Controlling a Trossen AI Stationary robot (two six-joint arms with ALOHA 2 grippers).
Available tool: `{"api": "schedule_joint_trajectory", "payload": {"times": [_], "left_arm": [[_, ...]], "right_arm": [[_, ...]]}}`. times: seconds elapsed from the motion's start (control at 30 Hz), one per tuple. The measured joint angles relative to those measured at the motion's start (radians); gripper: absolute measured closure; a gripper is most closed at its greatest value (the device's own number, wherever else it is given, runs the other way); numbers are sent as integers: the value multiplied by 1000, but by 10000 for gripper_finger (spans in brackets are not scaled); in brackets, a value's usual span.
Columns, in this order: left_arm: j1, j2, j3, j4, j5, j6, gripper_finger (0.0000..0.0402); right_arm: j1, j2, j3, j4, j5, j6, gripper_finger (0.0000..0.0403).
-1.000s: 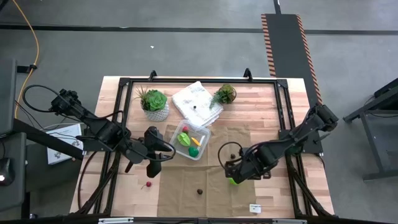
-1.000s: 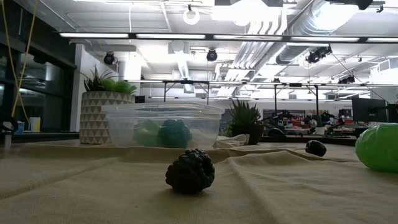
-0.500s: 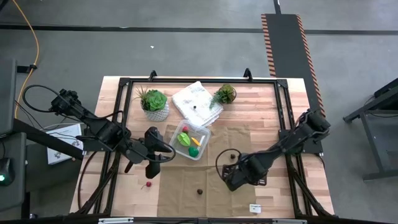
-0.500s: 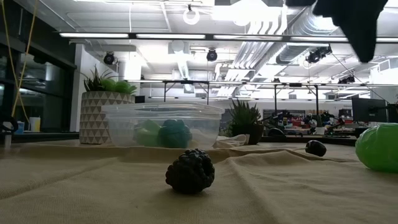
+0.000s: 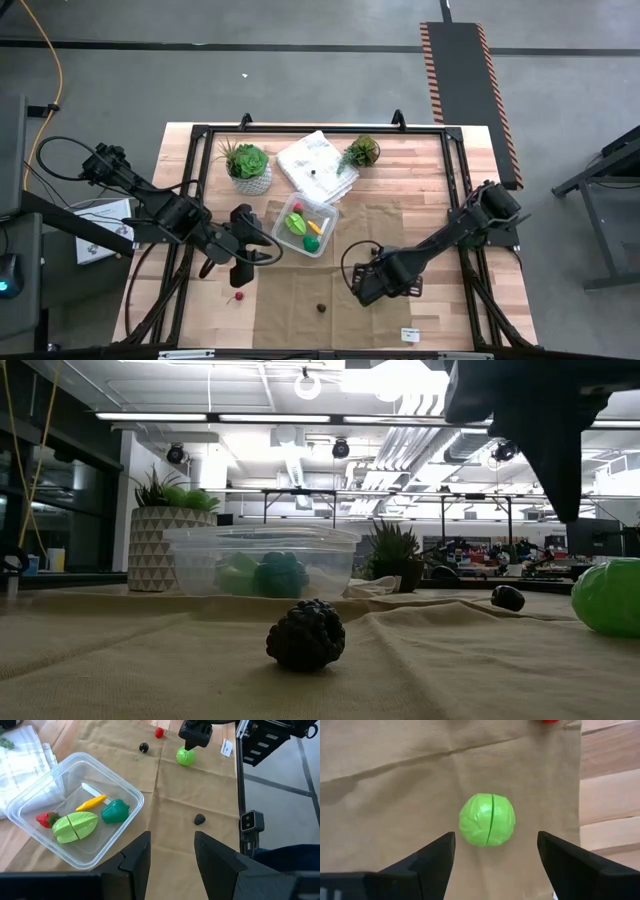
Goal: Pick and placing Produce into tupperware
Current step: Put the green cabbage into transparent bin
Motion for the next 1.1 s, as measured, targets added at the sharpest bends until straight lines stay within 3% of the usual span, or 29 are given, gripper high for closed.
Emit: {"api": "schedule_joint_trajectory", "payload": {"times": [1.1], "left_arm": [[0,0,0,-20,60,-8,261]], "right_arm": [[7,142,-1,114,11,3,131]]}}
